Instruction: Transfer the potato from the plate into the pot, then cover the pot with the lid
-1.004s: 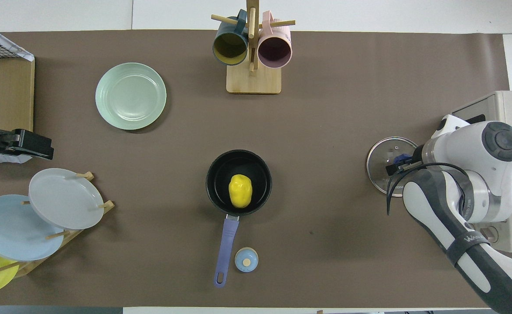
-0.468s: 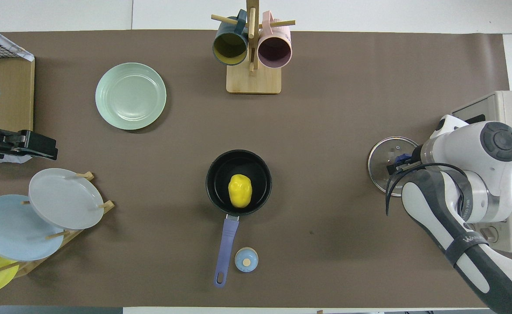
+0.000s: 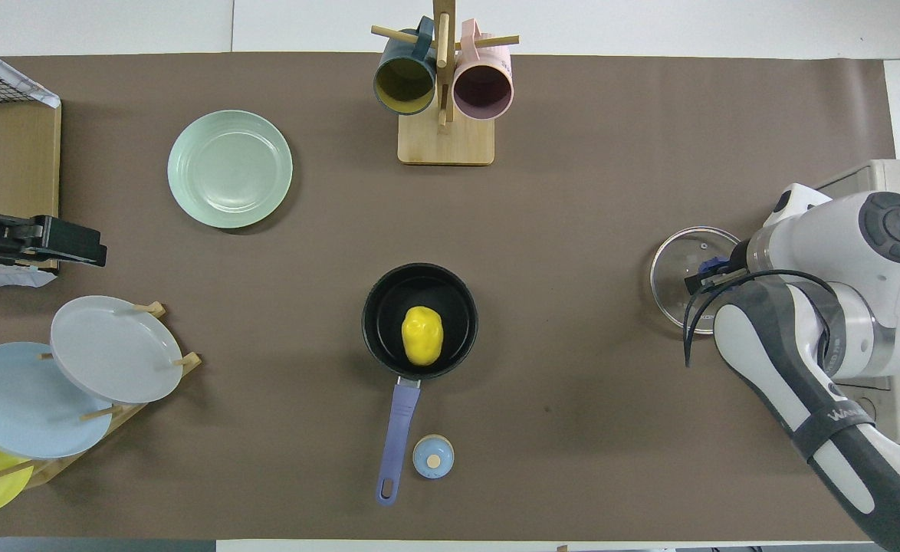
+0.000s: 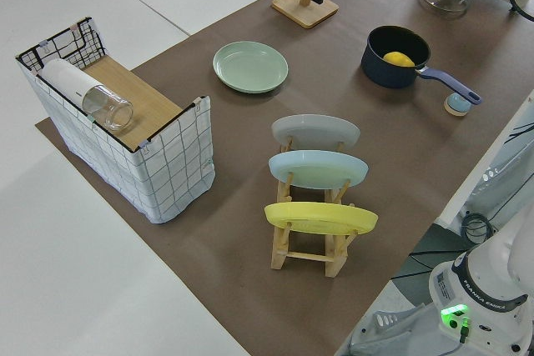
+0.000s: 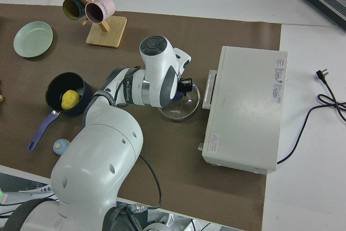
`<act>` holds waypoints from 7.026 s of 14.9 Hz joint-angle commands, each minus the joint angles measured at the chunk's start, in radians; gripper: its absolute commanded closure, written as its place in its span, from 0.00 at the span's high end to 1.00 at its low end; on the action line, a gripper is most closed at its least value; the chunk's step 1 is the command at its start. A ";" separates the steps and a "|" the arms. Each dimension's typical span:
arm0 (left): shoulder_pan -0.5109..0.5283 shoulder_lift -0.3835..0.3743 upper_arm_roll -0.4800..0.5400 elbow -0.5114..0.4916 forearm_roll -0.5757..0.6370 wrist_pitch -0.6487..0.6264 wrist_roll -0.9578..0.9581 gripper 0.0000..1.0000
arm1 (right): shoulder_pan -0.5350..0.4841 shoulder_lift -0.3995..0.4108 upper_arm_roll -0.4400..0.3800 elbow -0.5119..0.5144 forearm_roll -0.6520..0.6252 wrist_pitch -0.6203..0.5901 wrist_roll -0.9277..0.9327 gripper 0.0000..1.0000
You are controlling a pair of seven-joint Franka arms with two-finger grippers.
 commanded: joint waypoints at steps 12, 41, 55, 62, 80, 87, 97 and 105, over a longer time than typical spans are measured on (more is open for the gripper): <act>0.004 0.020 0.001 0.010 -0.008 -0.005 0.000 1.00 | 0.447 0.077 0.015 0.464 0.028 -0.424 0.744 0.00; 0.018 -0.009 -0.005 -0.001 -0.008 -0.036 0.001 1.00 | 0.710 0.259 0.020 0.521 0.012 -0.235 1.094 0.00; 0.018 -0.009 -0.005 -0.001 -0.008 -0.036 0.001 1.00 | 0.713 0.272 0.020 0.505 0.012 -0.206 1.094 0.00; 0.018 -0.009 -0.005 -0.001 -0.008 -0.036 0.003 1.00 | 0.712 0.270 0.020 0.488 0.014 -0.186 1.094 0.00; 0.018 -0.009 -0.005 -0.001 -0.008 -0.036 0.003 1.00 | 0.669 0.212 0.009 0.525 0.006 -0.264 1.087 1.00; 0.018 -0.009 -0.005 -0.001 -0.008 -0.036 0.001 1.00 | 0.474 0.089 0.006 0.580 0.000 -0.482 0.849 1.00; 0.018 -0.009 -0.005 -0.001 -0.008 -0.036 0.003 1.00 | 0.202 -0.059 0.006 0.580 -0.047 -0.706 0.435 1.00; 0.018 -0.009 -0.005 -0.001 -0.008 -0.036 0.003 1.00 | 0.104 -0.115 -0.002 0.576 -0.066 -0.774 0.325 1.00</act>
